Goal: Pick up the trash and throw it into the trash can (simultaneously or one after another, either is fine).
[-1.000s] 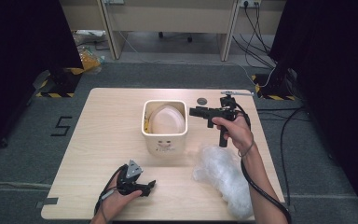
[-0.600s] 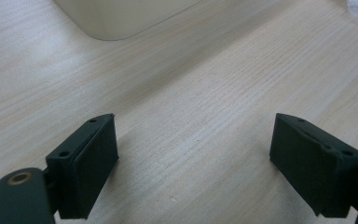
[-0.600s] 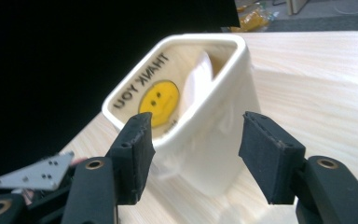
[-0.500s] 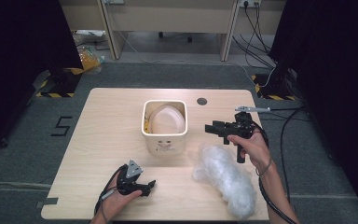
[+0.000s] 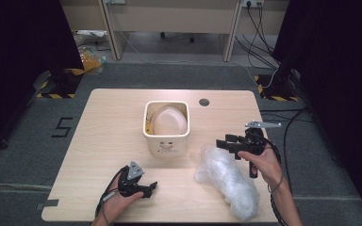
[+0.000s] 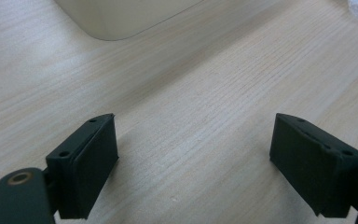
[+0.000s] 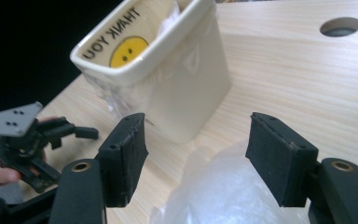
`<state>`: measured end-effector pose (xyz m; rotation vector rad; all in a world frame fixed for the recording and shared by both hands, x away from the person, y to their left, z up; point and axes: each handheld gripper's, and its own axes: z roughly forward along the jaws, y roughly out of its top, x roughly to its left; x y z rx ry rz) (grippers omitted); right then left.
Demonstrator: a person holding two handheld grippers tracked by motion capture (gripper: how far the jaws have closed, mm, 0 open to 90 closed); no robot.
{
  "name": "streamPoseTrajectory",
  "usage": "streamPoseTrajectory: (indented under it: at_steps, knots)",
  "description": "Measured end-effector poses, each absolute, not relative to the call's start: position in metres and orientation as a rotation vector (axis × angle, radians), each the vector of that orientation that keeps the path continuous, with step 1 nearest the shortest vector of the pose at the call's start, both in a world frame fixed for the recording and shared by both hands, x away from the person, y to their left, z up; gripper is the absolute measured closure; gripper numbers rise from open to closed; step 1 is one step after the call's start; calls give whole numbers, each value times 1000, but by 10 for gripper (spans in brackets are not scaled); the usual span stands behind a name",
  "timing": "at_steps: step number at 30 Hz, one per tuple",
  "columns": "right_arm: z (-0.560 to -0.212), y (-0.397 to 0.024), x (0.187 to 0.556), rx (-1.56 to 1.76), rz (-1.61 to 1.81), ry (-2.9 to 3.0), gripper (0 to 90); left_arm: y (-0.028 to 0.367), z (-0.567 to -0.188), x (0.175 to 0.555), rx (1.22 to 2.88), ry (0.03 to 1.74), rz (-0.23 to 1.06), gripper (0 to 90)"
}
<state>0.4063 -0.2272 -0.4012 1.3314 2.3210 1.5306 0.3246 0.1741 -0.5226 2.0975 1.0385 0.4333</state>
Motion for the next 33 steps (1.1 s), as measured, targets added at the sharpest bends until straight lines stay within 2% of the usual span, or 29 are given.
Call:
streamPoseTrajectory:
  at_steps: [13, 24, 33]
  knots:
    - [-414, -239, 393, 1330, 1417, 2309, 315, 174, -523, 325, 2098, 1038, 433, 142]
    - [-418, -244, 383, 1323, 1340, 2349, 305, 174, -523, 325, 2098, 1039, 434, 141]
    - [-440, -239, 375, 1316, 1231, 2414, 305, 174, -523, 325, 2097, 1040, 434, 141]
